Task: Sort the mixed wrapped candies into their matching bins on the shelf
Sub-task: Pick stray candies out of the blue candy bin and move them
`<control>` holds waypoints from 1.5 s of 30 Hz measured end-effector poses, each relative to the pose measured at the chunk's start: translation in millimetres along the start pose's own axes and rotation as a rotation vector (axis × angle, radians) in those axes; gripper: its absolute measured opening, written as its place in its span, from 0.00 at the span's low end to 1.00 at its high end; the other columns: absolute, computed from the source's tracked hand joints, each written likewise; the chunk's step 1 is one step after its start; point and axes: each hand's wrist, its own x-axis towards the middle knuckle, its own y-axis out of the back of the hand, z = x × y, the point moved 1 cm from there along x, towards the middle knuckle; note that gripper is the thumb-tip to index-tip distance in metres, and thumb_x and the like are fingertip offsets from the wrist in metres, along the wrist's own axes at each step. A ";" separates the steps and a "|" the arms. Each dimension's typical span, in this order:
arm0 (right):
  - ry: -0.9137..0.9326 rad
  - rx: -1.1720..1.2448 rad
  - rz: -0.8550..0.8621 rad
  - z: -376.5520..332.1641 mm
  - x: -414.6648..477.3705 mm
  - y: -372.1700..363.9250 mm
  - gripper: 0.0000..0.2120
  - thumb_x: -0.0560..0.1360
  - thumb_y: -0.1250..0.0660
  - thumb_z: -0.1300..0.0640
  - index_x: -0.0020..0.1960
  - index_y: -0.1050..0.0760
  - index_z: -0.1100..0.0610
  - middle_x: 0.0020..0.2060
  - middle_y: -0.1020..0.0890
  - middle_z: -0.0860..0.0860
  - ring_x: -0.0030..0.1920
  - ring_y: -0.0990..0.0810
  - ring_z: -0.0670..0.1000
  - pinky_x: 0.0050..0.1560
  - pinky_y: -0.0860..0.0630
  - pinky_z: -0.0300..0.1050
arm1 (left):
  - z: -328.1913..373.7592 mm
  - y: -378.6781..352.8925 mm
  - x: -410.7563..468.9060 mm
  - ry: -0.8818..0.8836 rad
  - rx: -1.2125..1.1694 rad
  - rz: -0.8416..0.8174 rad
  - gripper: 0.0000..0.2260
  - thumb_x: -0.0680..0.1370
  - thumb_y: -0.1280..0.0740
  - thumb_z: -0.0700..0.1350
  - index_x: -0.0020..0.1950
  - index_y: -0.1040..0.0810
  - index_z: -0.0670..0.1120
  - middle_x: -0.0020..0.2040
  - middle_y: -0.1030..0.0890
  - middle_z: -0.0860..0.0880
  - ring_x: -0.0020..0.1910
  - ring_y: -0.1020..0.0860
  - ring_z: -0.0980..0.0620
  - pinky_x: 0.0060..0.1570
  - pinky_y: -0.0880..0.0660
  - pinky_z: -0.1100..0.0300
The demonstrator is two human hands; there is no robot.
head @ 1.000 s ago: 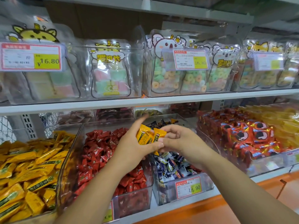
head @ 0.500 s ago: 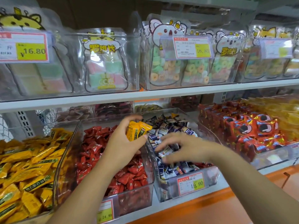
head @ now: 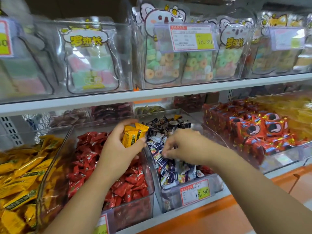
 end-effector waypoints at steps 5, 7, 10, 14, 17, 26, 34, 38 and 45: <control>0.001 -0.051 -0.134 -7.9 17.2 -44.1 0.12 0.70 0.27 0.52 0.49 0.28 0.49 0.45 0.19 0.52 0.43 0.21 0.53 0.43 0.24 0.46 | -1.4 -0.9 0.3 -0.006 -0.006 -0.002 0.18 0.74 0.29 0.41 0.55 0.26 0.63 0.44 0.17 0.48 0.39 0.19 0.53 0.32 0.24 0.66; -0.011 -0.032 -0.072 1.0 19.1 -45.4 0.10 0.72 0.28 0.54 0.50 0.28 0.49 0.45 0.19 0.51 0.43 0.21 0.53 0.45 0.23 0.47 | -2.5 0.5 -1.3 -0.001 -0.007 -0.006 0.18 0.74 0.29 0.42 0.57 0.26 0.62 0.44 0.17 0.50 0.40 0.18 0.55 0.33 0.24 0.65; -0.045 -0.014 0.033 12.7 15.9 -39.5 0.10 0.74 0.30 0.56 0.56 0.24 0.52 0.46 0.20 0.51 0.44 0.23 0.52 0.44 0.25 0.45 | -3.4 2.7 -3.4 -0.001 -0.006 -0.012 0.17 0.74 0.28 0.43 0.58 0.26 0.60 0.45 0.17 0.53 0.41 0.18 0.56 0.34 0.23 0.64; -0.122 0.151 0.075 24.4 10.2 -26.9 0.06 0.73 0.29 0.56 0.50 0.22 0.54 0.41 0.18 0.53 0.38 0.22 0.50 0.38 0.27 0.41 | -3.5 3.4 -4.4 -0.006 -0.009 -0.024 0.17 0.75 0.29 0.42 0.59 0.27 0.58 0.45 0.17 0.58 0.39 0.19 0.61 0.33 0.25 0.67; -0.118 0.280 0.103 25.4 4.9 -17.7 0.04 0.73 0.28 0.56 0.46 0.21 0.55 0.40 0.17 0.53 0.36 0.21 0.49 0.38 0.26 0.40 | -5.4 4.9 -3.2 -0.007 0.005 -0.023 0.18 0.74 0.28 0.42 0.59 0.26 0.60 0.45 0.18 0.57 0.40 0.19 0.56 0.35 0.22 0.62; 0.007 0.037 -0.073 1.1 18.3 -46.0 0.11 0.80 0.39 0.57 0.59 0.23 0.51 0.44 0.24 0.47 0.40 0.26 0.47 0.37 0.32 0.39 | -7.5 23.8 -8.1 -0.024 0.069 -0.015 0.19 0.74 0.28 0.43 0.58 0.26 0.62 0.45 0.17 0.52 0.42 0.17 0.50 0.39 0.18 0.53; -0.036 -0.048 -0.176 -1.8 32.2 -58.3 0.12 0.77 0.35 0.50 0.60 0.28 0.49 0.51 0.23 0.50 0.47 0.26 0.52 0.46 0.30 0.44 | -16.6 26.3 -14.2 0.003 0.097 -0.006 0.19 0.74 0.28 0.43 0.58 0.26 0.62 0.45 0.17 0.50 0.42 0.18 0.47 0.40 0.19 0.47; -0.052 -0.037 -0.219 -2.4 32.0 -57.0 0.14 0.76 0.33 0.51 0.61 0.27 0.49 0.45 0.25 0.47 0.45 0.25 0.52 0.44 0.29 0.44 | -14.4 24.9 -15.1 -0.001 0.094 -0.006 0.19 0.74 0.28 0.43 0.57 0.26 0.63 0.44 0.18 0.50 0.42 0.18 0.45 0.39 0.19 0.46; -0.009 0.101 -0.118 3.5 23.4 -54.0 0.06 0.76 0.32 0.54 0.43 0.26 0.44 0.38 0.26 0.42 0.39 0.27 0.47 0.35 0.34 0.38 | -16.0 28.9 -15.4 0.006 0.089 0.039 0.19 0.74 0.28 0.42 0.58 0.26 0.62 0.45 0.18 0.51 0.43 0.17 0.48 0.39 0.18 0.49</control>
